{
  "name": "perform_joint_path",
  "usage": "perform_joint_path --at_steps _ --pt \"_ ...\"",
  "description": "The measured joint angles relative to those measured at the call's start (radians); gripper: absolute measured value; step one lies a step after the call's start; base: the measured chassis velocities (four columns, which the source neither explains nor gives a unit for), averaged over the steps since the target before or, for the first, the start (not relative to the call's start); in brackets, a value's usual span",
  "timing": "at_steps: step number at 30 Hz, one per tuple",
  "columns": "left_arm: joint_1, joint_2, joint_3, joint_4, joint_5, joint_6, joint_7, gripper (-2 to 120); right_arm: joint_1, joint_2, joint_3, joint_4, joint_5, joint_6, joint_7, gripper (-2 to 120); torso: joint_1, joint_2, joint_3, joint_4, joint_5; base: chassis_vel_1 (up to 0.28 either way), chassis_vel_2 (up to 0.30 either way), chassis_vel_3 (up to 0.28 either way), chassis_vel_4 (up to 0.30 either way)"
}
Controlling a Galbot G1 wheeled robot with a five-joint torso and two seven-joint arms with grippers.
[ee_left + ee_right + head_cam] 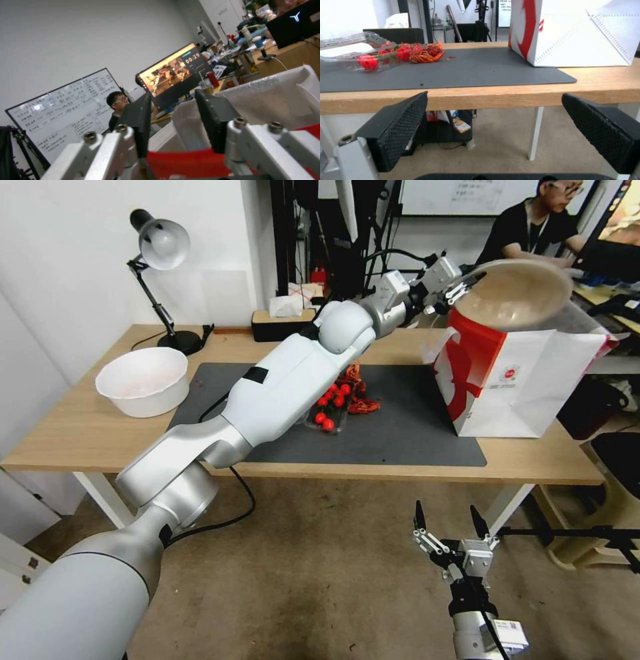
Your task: Pick up the trash from the table and place it into the takeout bag.
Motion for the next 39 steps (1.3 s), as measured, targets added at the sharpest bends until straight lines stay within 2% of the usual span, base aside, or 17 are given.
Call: perform_joint_path --at_steps 2,5,8,9,10,13,14,17,30,31,32,33,34,35,36,37,39 --pt "0.000 0.000 0.000 0.000 0.000 0.000 -0.001 31 0.000 0.000 0.000 0.000 0.000 0.000 0.000 100 0.000 0.000 0.000 0.0000 0.0001 0.000 0.000 0.000 0.000" --pt "-0.001 0.000 -0.001 0.000 -0.003 0.001 -0.003 54 0.001 0.001 0.000 0.000 0.000 0.000 0.000 100 0.000 0.000 0.000 0.0001 0.0000 0.000 0.000 0.000 0.000" --pt "-0.001 0.000 -0.001 0.000 -0.004 0.002 -0.004 56 0.001 0.001 0.000 -0.001 0.000 0.000 0.000 100 0.000 0.000 0.000 0.0001 0.0000 0.000 0.000 0.000 0.000" --pt "-0.001 0.000 -0.001 0.000 -0.007 0.002 -0.005 65 0.001 0.001 0.000 -0.001 0.000 0.000 0.000 100 0.000 0.000 0.000 0.0001 0.0000 0.000 0.000 0.000 0.000" --pt "-0.001 0.000 -0.001 0.000 -0.007 0.002 -0.005 65 0.001 0.001 0.000 -0.001 0.000 0.000 0.000 100 0.000 0.000 0.000 0.0001 0.0000 0.000 0.000 0.000 0.000" --pt "0.000 0.003 -0.005 -0.011 -0.022 0.010 -0.017 82 0.001 0.003 -0.001 -0.002 0.000 0.000 0.000 100 0.000 0.000 0.000 0.0000 0.0001 0.000 0.000 0.000 0.000" --pt "0.000 0.003 -0.005 -0.011 -0.022 0.010 -0.017 82 0.001 0.003 -0.001 -0.002 0.000 0.000 0.000 100 0.000 0.000 0.000 0.0000 0.0001 0.000 0.000 0.000 0.000" --pt "0.010 0.018 -0.013 -0.036 -0.051 0.022 -0.027 97 0.003 0.003 -0.002 -0.004 0.000 0.000 0.000 100 0.000 0.000 0.000 0.0001 0.0000 0.000 0.000 0.000 0.000" --pt "0.090 0.104 -0.055 -0.122 -0.112 0.051 -0.034 100 0.007 0.000 -0.006 -0.004 0.000 -0.002 0.000 100 0.000 0.000 0.000 0.0001 -0.0002 0.000 0.000 0.000 0.000" --pt "0.105 0.117 -0.064 -0.138 -0.124 0.071 -0.051 100 0.008 -0.001 -0.006 -0.005 0.000 -0.002 0.000 100 0.000 0.000 0.000 0.0001 -0.0002 0.000 0.000 0.000 0.000" --pt "0.133 0.137 -0.082 -0.171 -0.137 0.122 -0.123 100 0.009 -0.003 -0.006 -0.006 0.000 -0.003 -0.001 100 0.000 0.000 0.000 0.0002 -0.0003 0.000 0.000 0.000 0.000" --pt "0.133 0.137 -0.082 -0.171 -0.137 0.122 -0.123 100 0.009 -0.003 -0.006 -0.006 0.000 -0.003 -0.001 100 0.000 0.000 0.000 0.0002 -0.0003 0.000 0.000 0.000 0.000" --pt "0.155 0.148 -0.099 -0.192 -0.141 0.160 -0.194 100 0.010 -0.003 -0.006 -0.007 0.000 -0.003 -0.001 100 0.000 0.000 0.000 0.0001 -0.0002 0.000 0.000 0.000 0.000" --pt "0.189 0.164 -0.125 -0.223 -0.142 0.229 -0.322 100 0.011 -0.004 -0.006 -0.009 0.000 -0.004 0.000 100 0.000 0.000 0.000 0.0003 -0.0003 0.000 0.000 0.000 0.000" --pt "0.213 0.176 -0.141 -0.245 -0.142 0.269 -0.402 100 0.012 -0.004 -0.007 -0.009 0.000 -0.005 0.000 100 0.000 0.000 0.000 0.0003 -0.0002 0.000 0.000 0.000 0.000" --pt "0.213 0.176 -0.141 -0.245 -0.142 0.269 -0.402 100 0.012 -0.004 -0.007 -0.009 0.000 -0.005 0.000 100 0.000 0.000 0.000 0.0003 -0.0002 0.000 0.000 0.000 0.000" --pt "0.254 0.198 -0.158 -0.274 -0.154 0.345 -0.580 100 0.015 -0.008 -0.007 -0.009 0.000 -0.006 0.000 100 0.000 0.000 0.000 0.0002 -0.0003 0.000 0.000 0.000 0.000"
